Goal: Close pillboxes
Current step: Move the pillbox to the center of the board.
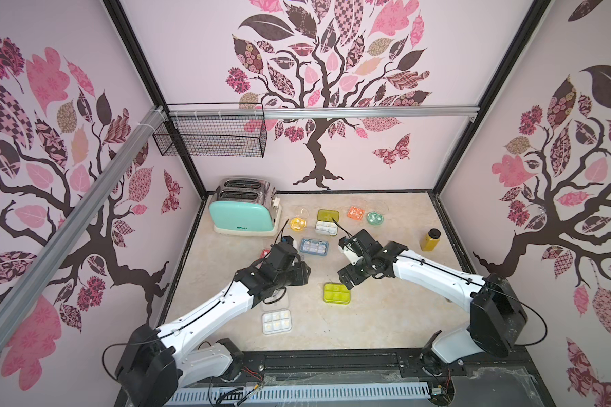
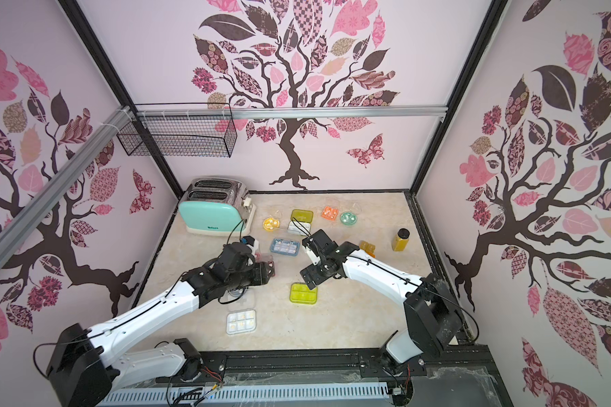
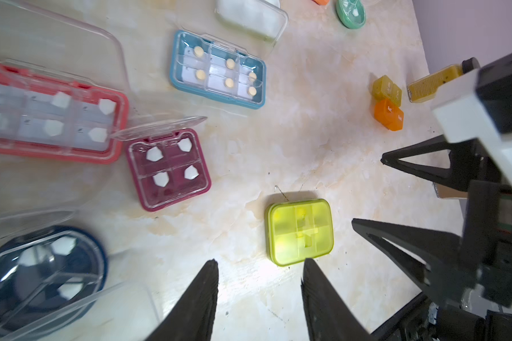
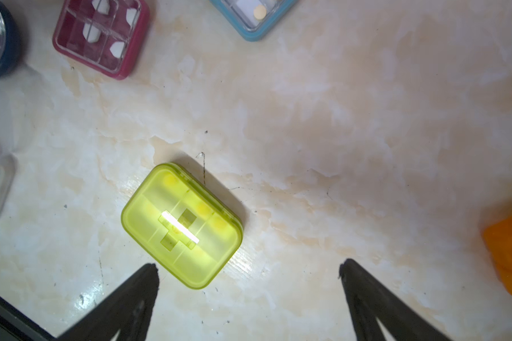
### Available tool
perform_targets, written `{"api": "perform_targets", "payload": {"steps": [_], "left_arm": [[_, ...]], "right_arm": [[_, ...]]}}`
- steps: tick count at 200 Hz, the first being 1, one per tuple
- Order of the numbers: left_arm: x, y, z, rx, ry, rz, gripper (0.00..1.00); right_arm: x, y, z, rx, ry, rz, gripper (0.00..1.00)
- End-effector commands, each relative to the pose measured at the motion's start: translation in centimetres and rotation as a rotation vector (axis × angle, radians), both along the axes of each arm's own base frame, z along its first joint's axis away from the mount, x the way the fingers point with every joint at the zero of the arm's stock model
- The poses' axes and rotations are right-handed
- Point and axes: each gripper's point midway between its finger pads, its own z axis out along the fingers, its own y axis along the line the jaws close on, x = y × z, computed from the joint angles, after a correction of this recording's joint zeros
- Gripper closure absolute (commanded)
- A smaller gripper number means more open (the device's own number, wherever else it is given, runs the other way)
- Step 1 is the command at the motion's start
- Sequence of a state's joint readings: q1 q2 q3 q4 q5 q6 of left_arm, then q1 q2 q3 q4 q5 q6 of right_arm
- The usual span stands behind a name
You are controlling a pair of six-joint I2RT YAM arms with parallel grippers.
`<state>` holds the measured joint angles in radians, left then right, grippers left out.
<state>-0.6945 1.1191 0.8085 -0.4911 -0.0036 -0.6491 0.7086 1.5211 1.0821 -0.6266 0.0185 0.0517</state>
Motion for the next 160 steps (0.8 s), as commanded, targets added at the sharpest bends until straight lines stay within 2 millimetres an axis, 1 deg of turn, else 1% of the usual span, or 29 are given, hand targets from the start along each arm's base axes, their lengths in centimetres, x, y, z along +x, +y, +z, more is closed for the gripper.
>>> {"api": "perform_targets", "payload": {"steps": [1, 13, 22, 32, 44, 67, 100, 117, 138, 152, 160], "left_arm": [[-1.9, 4.0, -1.9, 0.133, 0.061, 0.054, 0.50], [-2.4, 5.0, -1.9, 0.143, 0.062, 0.077, 0.49], [-2.6, 5.5, -2.0, 0.141, 0.063, 0.089, 0.49], [-2.7, 5.8, -2.0, 0.130, 0.061, 0.097, 0.49], [-2.7, 5.7, -2.0, 0.116, 0.052, 0.092, 0.50], [-2.4, 4.6, -1.8, 0.074, 0.024, 0.047, 0.51], [-2.1, 3.9, -1.9, 0.066, 0.020, 0.020, 0.52], [-2.2, 4.0, -1.9, 0.071, 0.019, 0.017, 0.52], [-2.3, 4.2, -2.1, 0.067, 0.005, 0.019, 0.52], [-2.3, 4.2, -2.4, 0.064, 0.005, 0.020, 0.52], [-2.3, 4.1, -2.6, 0.061, 0.009, 0.014, 0.52]], "right_arm": [[0.7, -0.7, 0.6, -0.077, 0.019, -0.166, 0.01], [0.8, -1.1, 0.1, -0.080, 0.081, -0.352, 0.01], [0.3, -0.8, -0.6, -0.047, 0.128, -0.438, 0.01], [-0.5, 0.3, -1.3, 0.002, 0.153, -0.473, 0.01], [-1.4, 0.9, -2.0, 0.004, 0.163, -0.508, 0.01], [-2.6, 1.7, -3.0, 0.005, 0.188, -0.570, 0.01], [-3.2, 3.5, -4.1, 0.030, 0.191, -0.571, 0.01], [-3.4, 3.7, -4.5, 0.018, 0.192, -0.577, 0.01], [-3.4, 3.2, -4.6, -0.019, 0.176, -0.597, 0.01], [-3.6, 3.5, -4.9, -0.034, 0.183, -0.581, 0.01], [-3.6, 4.0, -4.8, -0.042, 0.167, -0.551, 0.01]]}}
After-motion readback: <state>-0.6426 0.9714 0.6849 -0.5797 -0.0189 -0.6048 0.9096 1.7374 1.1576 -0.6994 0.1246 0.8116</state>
